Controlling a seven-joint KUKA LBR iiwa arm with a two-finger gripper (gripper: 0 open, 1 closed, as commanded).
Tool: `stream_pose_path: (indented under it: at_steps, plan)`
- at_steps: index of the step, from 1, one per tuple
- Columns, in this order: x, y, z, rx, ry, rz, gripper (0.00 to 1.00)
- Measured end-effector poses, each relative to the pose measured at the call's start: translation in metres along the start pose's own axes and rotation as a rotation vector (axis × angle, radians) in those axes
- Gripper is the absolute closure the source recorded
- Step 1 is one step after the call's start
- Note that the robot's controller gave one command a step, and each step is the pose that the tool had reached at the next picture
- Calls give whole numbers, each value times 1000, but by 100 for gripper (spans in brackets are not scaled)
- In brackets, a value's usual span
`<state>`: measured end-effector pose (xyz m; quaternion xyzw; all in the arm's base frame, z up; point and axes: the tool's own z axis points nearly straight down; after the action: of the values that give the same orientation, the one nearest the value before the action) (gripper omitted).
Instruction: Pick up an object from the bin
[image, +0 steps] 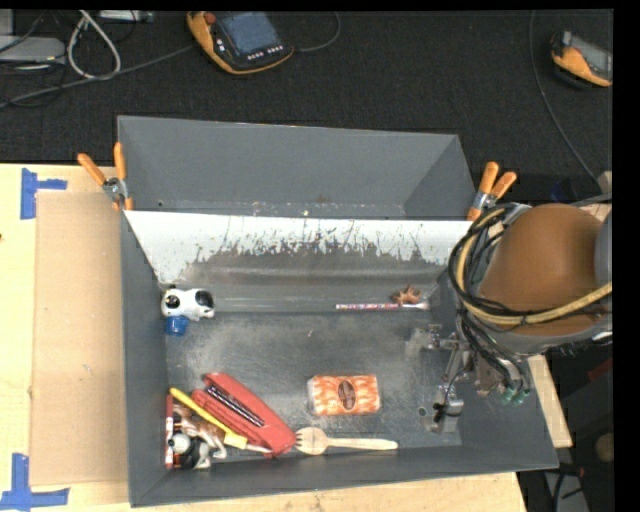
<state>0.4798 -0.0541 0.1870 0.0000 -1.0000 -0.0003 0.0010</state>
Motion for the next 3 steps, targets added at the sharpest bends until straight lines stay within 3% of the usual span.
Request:
stream_pose_path:
  at_steps: [1, 2, 3]
  plan:
    - [0, 0, 0, 0, 0, -2, 0]
    - [-9, 40, 63, 0, -5, -61, 0]
    - [6, 75, 93, 2, -7, -78, 0]
